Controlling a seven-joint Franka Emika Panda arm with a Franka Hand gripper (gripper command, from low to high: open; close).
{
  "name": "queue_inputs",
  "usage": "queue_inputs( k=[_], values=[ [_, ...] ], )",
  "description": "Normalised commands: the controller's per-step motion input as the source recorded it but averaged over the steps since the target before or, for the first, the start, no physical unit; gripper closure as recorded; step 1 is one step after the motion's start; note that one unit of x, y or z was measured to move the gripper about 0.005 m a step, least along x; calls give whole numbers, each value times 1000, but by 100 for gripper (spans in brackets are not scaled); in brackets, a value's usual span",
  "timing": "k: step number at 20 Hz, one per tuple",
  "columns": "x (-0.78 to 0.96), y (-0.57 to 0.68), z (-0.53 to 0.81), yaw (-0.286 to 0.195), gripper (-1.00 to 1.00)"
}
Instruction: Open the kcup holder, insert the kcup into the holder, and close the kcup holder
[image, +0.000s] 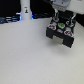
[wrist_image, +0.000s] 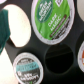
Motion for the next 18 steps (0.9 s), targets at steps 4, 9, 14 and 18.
queue_inputs(
  k=[4, 9, 14, 18],
  values=[
    [432, -444, 395, 77, -100],
    [508, -435, 271, 55, -100],
    [589, -265, 162, 44, -100],
    [563, -274, 149, 49, -100]
  ],
)
